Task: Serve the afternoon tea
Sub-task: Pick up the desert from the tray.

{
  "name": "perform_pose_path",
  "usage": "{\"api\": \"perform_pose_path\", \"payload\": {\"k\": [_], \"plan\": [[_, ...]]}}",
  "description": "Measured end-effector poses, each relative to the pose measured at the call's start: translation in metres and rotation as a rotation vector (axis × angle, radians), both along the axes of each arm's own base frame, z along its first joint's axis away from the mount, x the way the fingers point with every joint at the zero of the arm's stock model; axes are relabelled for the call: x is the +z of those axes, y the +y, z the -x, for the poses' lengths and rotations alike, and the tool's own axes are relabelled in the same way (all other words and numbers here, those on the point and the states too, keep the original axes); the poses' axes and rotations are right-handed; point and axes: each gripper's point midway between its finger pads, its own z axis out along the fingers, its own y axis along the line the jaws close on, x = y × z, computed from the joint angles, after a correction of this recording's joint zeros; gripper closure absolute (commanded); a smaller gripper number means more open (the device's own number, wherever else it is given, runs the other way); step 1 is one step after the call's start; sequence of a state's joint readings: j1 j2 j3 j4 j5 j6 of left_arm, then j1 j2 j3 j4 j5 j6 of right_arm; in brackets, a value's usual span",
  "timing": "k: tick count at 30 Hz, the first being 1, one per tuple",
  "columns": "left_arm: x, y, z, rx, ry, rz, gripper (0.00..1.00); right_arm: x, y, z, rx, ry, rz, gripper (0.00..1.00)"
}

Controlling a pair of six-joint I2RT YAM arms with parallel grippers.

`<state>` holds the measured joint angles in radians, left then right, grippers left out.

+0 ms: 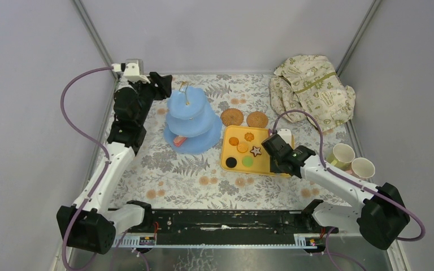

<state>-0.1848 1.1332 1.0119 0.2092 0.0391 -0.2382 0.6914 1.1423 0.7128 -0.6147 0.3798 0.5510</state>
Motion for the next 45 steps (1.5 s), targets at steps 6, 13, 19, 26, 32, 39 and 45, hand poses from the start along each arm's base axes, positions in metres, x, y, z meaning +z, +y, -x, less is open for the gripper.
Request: {"api": "perform_pose_path", "payload": {"k": [6, 13, 19, 26, 32, 39, 45], "plan": [[0.017, 0.0, 0.018, 0.011, -0.027, 0.108, 0.0, -0.008, -0.001, 0.0, -0.027, 0.025, 0.009, 0.79], [0.037, -0.012, 0.04, -0.03, -0.055, 0.179, 0.0, -0.024, 0.003, -0.004, -0.065, 0.057, 0.017, 0.78], [0.048, -0.006, 0.055, -0.016, -0.069, 0.214, 0.0, -0.035, 0.005, -0.006, -0.098, 0.075, 0.021, 0.75], [0.063, -0.001, 0.072, -0.015, -0.1, 0.261, 0.0, -0.048, 0.007, -0.012, -0.155, 0.089, 0.014, 0.71], [0.065, -0.001, 0.075, -0.02, -0.098, 0.28, 0.0, -0.052, 0.008, -0.017, -0.187, 0.094, 0.002, 0.66], [0.055, -0.004, 0.076, -0.026, -0.075, 0.282, 0.0, -0.054, 0.008, -0.028, -0.241, 0.082, -0.025, 0.56], [0.054, -0.004, 0.076, -0.03, -0.072, 0.288, 0.0, -0.055, 0.01, -0.042, -0.274, 0.057, -0.073, 0.52]]}}
